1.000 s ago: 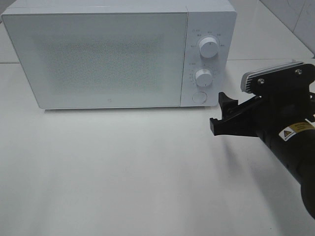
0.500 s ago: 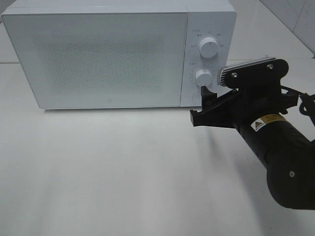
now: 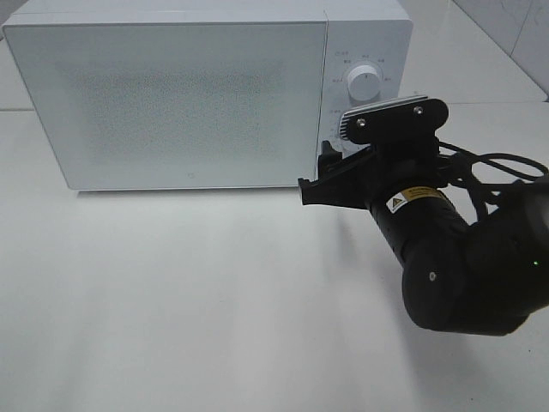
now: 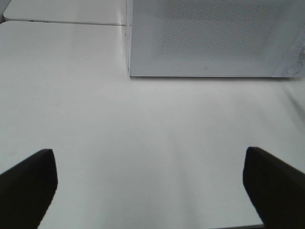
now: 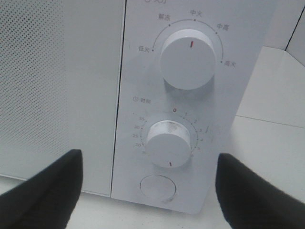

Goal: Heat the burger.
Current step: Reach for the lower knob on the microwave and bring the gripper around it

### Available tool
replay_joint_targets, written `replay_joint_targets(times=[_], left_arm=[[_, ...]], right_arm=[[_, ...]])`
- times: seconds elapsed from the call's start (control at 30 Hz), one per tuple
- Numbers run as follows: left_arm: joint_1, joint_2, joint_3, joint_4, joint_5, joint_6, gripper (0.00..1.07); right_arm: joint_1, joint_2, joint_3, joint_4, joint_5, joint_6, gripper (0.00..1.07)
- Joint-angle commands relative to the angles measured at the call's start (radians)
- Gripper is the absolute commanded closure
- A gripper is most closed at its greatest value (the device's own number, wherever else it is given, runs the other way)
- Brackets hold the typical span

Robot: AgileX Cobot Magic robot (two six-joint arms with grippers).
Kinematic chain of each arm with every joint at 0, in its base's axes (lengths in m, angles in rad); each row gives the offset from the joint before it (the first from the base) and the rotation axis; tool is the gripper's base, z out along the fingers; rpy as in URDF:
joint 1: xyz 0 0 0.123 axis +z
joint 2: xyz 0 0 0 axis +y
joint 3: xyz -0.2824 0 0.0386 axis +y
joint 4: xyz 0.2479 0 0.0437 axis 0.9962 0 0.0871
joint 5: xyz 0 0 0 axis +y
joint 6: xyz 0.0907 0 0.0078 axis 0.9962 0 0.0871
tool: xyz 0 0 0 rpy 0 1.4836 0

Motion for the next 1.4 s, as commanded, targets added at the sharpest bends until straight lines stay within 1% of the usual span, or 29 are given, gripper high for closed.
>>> replay_joint_targets(times=[0.03, 0.13, 0.17, 0.2, 0.3, 0.37, 0.53, 0.87, 1.1, 1.4], left_arm=[[-0.001, -0.019, 0.001, -0.006, -0.003, 0.003, 0.09], [-0.001, -0.019, 0.001, -0.006, -0.003, 0.003, 0.09], [-0.001, -0.019, 0.001, -0.006, -0.003, 0.003, 0.09], [-0.001, -0.019, 0.001, -0.006, -0.003, 0.003, 0.09], [-0.001, -0.019, 0.001, -0.006, -0.003, 0.003, 0.09], [-0.001, -0.019, 0.001, -0.006, -0.003, 0.003, 0.09], [-0.001, -0.019, 0.001, -0.006, -0.003, 0.003, 0.09], [-0.001, -0.019, 0.001, -0.005, -0.003, 0.003, 0.09], [-0.001, -0.019, 0.001, -0.005, -0.003, 0.003, 0.09], [-0.001, -0.019, 0.001, -0.005, -0.003, 0.003, 0.09]], right_arm=[[-0.005, 0.035, -0.050, 0.038, -0.066, 0.022, 0.34], [-0.005, 0.046, -0.061, 0.050, -0.068, 0.022, 0.34], [-0.005, 0.065, -0.081, 0.071, -0.068, 0.022, 0.34], [-0.018, 0.083, -0.103, 0.071, -0.066, 0.022, 0.34], [-0.024, 0.093, -0.115, 0.069, -0.059, 0.022, 0.34], [-0.052, 0.116, -0.151, 0.065, -0.040, 0.022, 0.34], [-0.076, 0.133, -0.180, 0.058, -0.040, 0.052, 0.34], [-0.093, 0.184, -0.216, 0.034, -0.014, 0.086, 0.34], [-0.120, 0.193, -0.243, -0.010, 0.003, 0.104, 0.34], [-0.121, 0.219, -0.248, -0.015, 0.000, 0.124, 0.34]])
